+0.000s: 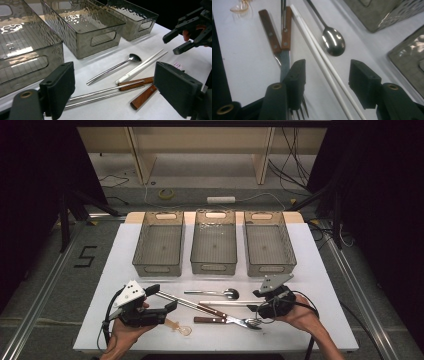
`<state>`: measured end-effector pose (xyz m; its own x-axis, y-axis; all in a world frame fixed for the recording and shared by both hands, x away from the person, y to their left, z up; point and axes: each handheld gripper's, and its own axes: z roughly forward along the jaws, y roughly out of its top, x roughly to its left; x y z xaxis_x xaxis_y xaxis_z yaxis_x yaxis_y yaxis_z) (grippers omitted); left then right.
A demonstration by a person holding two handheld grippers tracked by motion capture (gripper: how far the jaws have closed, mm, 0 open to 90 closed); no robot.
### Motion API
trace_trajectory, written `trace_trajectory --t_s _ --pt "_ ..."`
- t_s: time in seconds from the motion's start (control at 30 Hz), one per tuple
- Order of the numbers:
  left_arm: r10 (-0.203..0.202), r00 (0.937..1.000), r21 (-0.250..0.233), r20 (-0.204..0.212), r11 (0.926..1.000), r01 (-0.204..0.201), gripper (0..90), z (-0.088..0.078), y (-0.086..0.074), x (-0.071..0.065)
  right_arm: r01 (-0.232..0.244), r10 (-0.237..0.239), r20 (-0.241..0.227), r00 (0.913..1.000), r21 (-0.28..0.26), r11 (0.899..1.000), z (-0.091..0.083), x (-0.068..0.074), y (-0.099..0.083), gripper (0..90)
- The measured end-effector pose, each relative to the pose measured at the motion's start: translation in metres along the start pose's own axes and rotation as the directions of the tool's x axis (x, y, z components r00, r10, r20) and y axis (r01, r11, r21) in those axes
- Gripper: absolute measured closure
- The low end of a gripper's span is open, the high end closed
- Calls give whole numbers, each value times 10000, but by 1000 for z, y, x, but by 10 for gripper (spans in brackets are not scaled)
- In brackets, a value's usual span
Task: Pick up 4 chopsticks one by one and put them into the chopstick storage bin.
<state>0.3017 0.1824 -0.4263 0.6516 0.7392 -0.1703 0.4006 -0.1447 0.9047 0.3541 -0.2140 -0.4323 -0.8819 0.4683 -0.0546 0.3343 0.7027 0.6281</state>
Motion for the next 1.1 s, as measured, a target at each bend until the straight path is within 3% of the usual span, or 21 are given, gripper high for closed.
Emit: trace_trajectory --t_s 0.17,0.2,0.47,0.8,1.0,1.1 --pt "6 10000 3 4 10000 -6 170 0 0 0 346 -336 -177 9993 589 9977 11 -2 6 546" --pt "3 10000 16 10 10000 -3 170 0 0 0 529 -503 -304 9983 909 9944 17 -3 9 564" --pt "5 10000 22 5 10000 -5 170 0 0 0 984 -899 -541 9945 1836 9781 34 -5 15 635" --pt "12 10000 19 3 10000 -12 170 0 0 0 1237 -1122 -654 9915 2129 9692 44 -6 19 696" --pt "30 10000 18 8 10000 -30 170 0 0 0 1472 -1333 -744 9883 2353 9607 48 -6 19 725" --pt "27 10000 16 10 10000 -27 170 0 0 0 1588 -1448 -720 9868 2621 9519 50 -5 20 740"
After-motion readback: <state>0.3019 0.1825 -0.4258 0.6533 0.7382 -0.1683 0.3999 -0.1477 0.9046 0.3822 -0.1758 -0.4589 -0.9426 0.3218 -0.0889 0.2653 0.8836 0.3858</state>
